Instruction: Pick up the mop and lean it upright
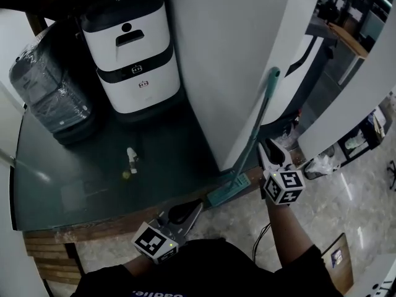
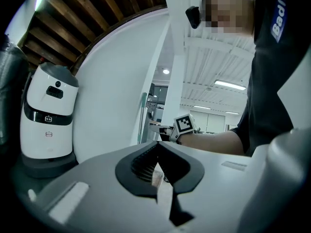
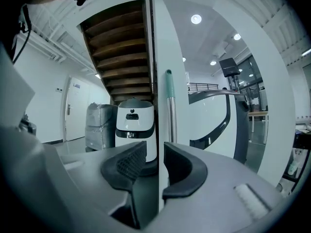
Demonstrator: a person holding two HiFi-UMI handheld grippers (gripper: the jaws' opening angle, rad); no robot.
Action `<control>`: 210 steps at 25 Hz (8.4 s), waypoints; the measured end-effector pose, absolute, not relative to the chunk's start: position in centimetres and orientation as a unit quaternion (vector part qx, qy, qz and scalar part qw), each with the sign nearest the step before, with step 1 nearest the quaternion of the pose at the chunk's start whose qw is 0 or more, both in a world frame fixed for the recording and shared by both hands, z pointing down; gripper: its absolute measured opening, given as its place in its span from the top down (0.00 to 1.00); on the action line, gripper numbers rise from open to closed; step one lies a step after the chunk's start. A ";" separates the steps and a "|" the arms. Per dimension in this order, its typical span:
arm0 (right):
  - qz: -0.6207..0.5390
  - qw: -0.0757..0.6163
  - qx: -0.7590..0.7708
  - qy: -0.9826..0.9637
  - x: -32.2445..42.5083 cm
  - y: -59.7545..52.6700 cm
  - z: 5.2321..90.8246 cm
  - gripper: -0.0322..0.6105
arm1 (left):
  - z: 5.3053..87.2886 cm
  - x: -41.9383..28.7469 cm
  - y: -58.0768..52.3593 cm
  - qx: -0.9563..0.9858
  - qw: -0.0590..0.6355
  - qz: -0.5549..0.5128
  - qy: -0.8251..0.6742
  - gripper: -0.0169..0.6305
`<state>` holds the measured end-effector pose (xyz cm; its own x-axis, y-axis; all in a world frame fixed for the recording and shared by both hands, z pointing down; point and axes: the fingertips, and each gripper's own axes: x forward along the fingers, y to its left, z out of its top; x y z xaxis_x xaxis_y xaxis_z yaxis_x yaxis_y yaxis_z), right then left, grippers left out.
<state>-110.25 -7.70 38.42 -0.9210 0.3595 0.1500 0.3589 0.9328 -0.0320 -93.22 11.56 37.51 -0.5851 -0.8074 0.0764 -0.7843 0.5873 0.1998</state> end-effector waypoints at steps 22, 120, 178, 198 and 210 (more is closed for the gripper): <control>-0.048 0.118 -0.146 -0.981 -120.1 -8.6 39.9 0.75 | 37.6 -93.3 17.1 0.393 0.086 -0.085 -0.912 0.94; 0.011 0.005 0.105 -0.994 -70.4 2.5 30.9 0.79 | 34.2 -76.0 12.4 0.751 0.039 -0.053 -0.657 0.94; 0.026 -0.004 0.406 -0.913 -8.5 24.5 33.7 0.80 | 33.9 -17.5 28.3 0.933 0.031 -0.034 -0.357 0.94; 0.040 0.063 0.540 -0.839 14.6 18.4 39.3 0.80 | 36.1 1.3 21.5 0.961 0.055 -0.016 -0.269 0.94; 0.042 0.096 0.611 -0.785 23.0 12.3 39.9 0.80 | 34.9 8.8 10.6 0.983 0.065 -0.054 -0.162 0.94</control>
